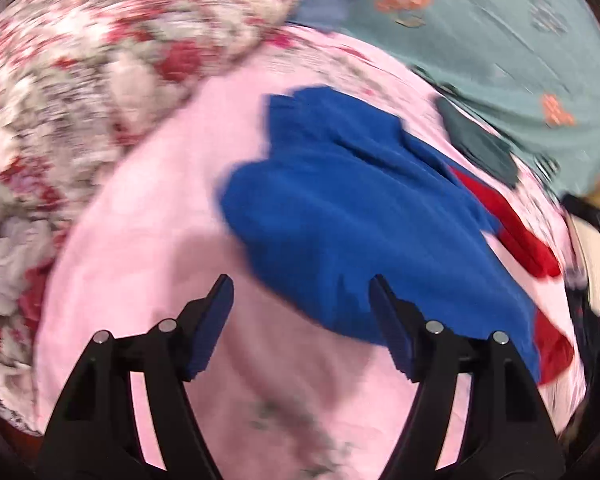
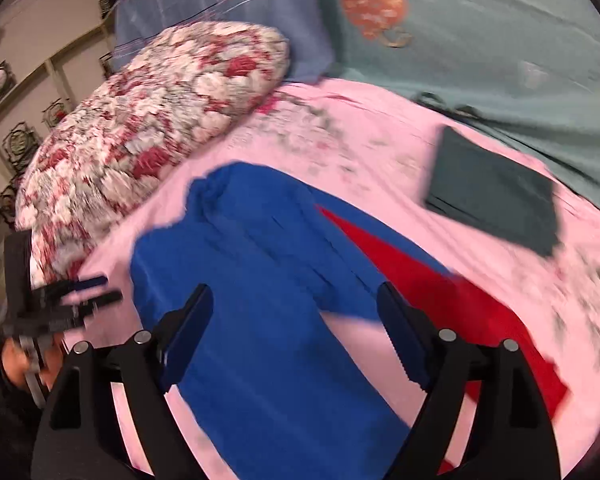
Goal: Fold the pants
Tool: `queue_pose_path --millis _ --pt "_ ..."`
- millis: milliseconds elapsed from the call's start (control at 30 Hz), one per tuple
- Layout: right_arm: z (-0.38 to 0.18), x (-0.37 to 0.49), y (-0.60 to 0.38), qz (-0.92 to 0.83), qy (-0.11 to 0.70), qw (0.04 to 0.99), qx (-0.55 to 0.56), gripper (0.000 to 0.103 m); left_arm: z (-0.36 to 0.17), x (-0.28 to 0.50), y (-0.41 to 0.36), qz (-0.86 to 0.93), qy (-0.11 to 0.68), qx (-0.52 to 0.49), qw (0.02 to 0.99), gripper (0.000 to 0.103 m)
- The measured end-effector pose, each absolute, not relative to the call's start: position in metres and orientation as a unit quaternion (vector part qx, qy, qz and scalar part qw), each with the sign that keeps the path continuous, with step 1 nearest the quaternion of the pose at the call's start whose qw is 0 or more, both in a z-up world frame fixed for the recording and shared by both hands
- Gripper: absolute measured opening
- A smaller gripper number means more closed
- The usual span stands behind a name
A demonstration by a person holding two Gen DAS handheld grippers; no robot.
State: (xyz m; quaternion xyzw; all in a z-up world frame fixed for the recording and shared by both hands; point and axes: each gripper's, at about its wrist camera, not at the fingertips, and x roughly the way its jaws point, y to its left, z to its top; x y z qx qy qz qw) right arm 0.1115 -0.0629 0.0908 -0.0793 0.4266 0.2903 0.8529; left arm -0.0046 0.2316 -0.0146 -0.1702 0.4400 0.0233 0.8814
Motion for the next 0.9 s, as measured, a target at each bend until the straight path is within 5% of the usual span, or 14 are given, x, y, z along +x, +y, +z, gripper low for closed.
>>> queue_pose_path --millis 333,433,500,533,667,900 --pt "0.023 -0.045 -0.346 -0.042 0.45 0.892 -0.011 0.091 -0.05 0.037 0.174 0.015 0.488 -0.133 0.863 0.073" --pt "0.001 -0.043 -0.369 -0.035 0.452 0.891 0.018 0.091 -0.05 0.043 0.168 0.04 0.485 -0.119 0.865 0.06" --pt "-0.015 -0.032 -0.369 -0.022 0.465 0.884 0.025 0.074 -0.05 0.041 0.167 0.05 0.482 -0.112 0.867 0.026" --pt "-0.027 -0.025 -0.364 0.031 0.487 0.872 0.047 0.027 -0.05 0.038 0.169 0.049 0.482 -0.116 0.867 0.022" --pt "-0.025 -0.025 -0.345 0.07 0.486 0.871 0.0 0.014 -0.041 0.014 0.169 0.046 0.477 -0.111 0.87 0.001" --pt "0.014 -0.043 -0.402 0.019 0.459 0.888 0.006 0.014 -0.016 -0.023 0.138 0.002 0.468 -0.088 0.879 0.002"
